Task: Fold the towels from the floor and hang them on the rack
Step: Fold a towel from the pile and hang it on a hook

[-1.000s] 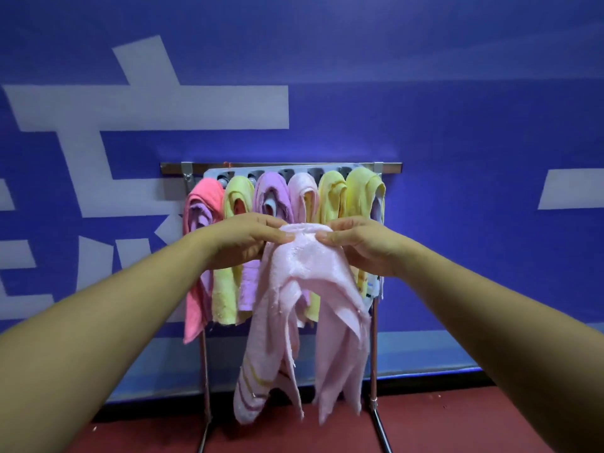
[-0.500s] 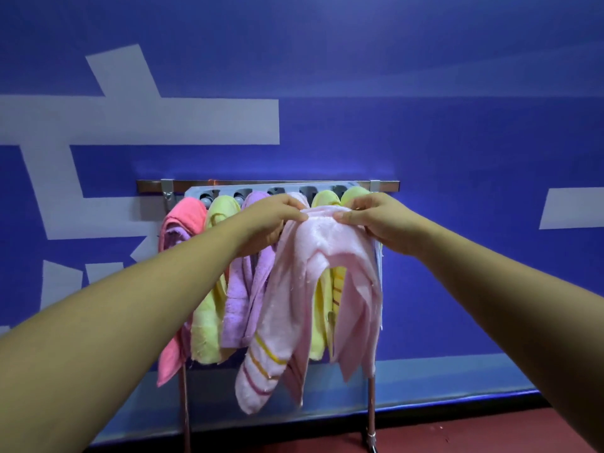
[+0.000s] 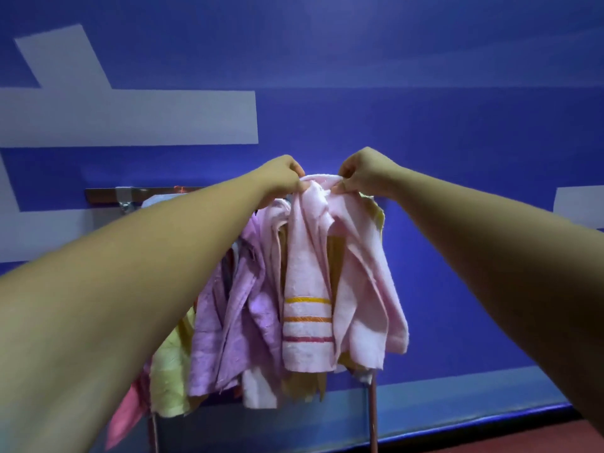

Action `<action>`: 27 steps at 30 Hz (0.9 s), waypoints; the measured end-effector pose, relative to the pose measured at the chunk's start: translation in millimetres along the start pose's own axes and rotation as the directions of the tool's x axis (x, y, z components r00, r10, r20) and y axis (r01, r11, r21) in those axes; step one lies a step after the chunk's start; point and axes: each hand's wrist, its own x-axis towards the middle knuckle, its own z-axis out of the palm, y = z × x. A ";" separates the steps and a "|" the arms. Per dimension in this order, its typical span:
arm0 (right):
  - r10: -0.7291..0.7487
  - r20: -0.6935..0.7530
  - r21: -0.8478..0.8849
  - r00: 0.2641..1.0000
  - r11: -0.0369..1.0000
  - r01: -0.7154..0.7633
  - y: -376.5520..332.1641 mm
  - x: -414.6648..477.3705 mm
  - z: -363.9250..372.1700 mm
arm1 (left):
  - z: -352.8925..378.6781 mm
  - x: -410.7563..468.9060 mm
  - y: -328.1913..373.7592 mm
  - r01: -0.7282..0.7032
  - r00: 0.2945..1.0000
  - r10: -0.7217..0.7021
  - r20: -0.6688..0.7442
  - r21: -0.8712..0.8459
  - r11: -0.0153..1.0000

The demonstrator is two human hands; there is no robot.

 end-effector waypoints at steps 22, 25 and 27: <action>-0.046 -0.162 -0.151 0.986 0.988 0.022 12.6 -19.5 72.1 | 47.1 -26.6 -11.0 -0.164 0.980 0.201 -0.001 0.578 0.800; 0.038 -0.091 0.102 0.995 0.994 -0.029 17.4 -21.0 88.8 | 56.5 -32.6 -14.7 -0.166 0.984 0.141 0.112 0.253 0.953; 0.064 -0.048 0.469 0.997 0.883 -0.035 23.7 -22.6 97.7 | 63.5 -29.0 -24.1 -0.076 0.990 0.085 0.115 -0.085 0.994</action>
